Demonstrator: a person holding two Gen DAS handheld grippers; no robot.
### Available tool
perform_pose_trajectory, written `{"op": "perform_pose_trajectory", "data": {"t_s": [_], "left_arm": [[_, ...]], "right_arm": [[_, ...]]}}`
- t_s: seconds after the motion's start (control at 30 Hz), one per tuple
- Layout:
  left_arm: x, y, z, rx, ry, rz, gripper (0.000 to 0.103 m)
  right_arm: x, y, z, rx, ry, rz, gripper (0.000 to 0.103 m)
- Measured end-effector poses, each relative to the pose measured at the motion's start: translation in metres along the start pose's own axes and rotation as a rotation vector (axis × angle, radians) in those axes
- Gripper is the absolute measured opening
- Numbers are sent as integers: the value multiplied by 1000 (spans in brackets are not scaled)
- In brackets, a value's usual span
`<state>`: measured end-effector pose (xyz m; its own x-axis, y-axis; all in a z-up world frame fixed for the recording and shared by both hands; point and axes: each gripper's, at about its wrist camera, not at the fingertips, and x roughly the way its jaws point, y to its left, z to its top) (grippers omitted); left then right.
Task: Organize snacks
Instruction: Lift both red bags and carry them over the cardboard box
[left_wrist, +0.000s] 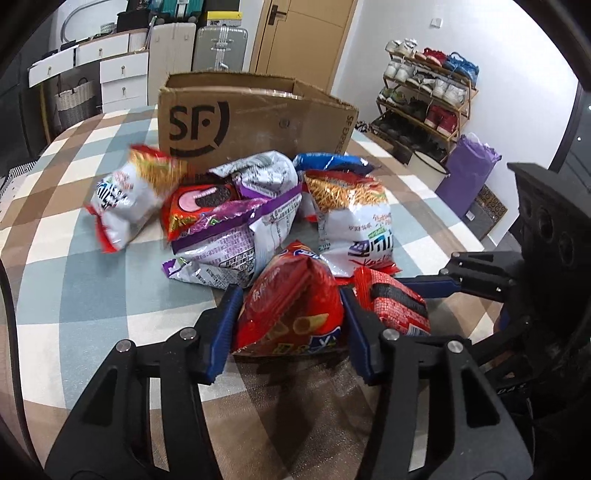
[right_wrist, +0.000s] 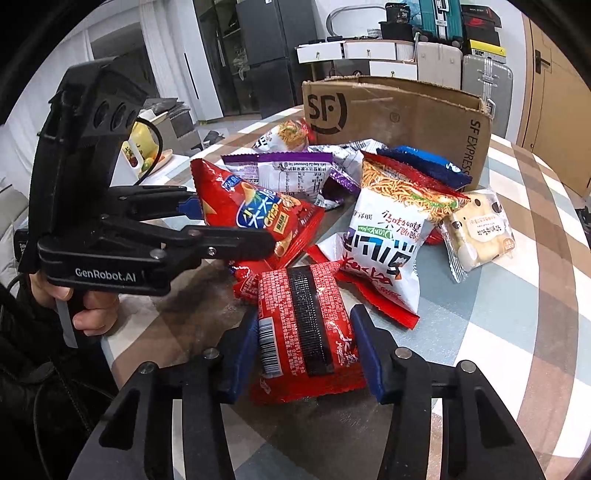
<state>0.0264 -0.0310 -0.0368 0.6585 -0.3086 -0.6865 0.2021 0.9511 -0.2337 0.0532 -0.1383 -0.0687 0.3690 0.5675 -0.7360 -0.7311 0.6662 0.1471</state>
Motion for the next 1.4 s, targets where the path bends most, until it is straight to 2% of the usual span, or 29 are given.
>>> {"op": "perform_pose_trajectory", "data": {"t_s": [0.33,0.6,0.97,1.17,1.4], "left_arm": [[-38,-5,6,-15,-78,-19,50],[-78,-14,18,-13,-164,16,50],[-122,-25,59,-3,-279,96,50],[-134,-24,84,-7,-316,124,50],[-130,-13,117,-17,-338,152,50]], "right_arm": [[-31,-3,5,44,-109,17,49],[-62,-1,17,79,-226,-4,49],[-109,-22,43,162,-386,-63,49],[-120,-39,61,206,-420,-70,49],[-119,-51,85,222,-437,-73,49]]}}
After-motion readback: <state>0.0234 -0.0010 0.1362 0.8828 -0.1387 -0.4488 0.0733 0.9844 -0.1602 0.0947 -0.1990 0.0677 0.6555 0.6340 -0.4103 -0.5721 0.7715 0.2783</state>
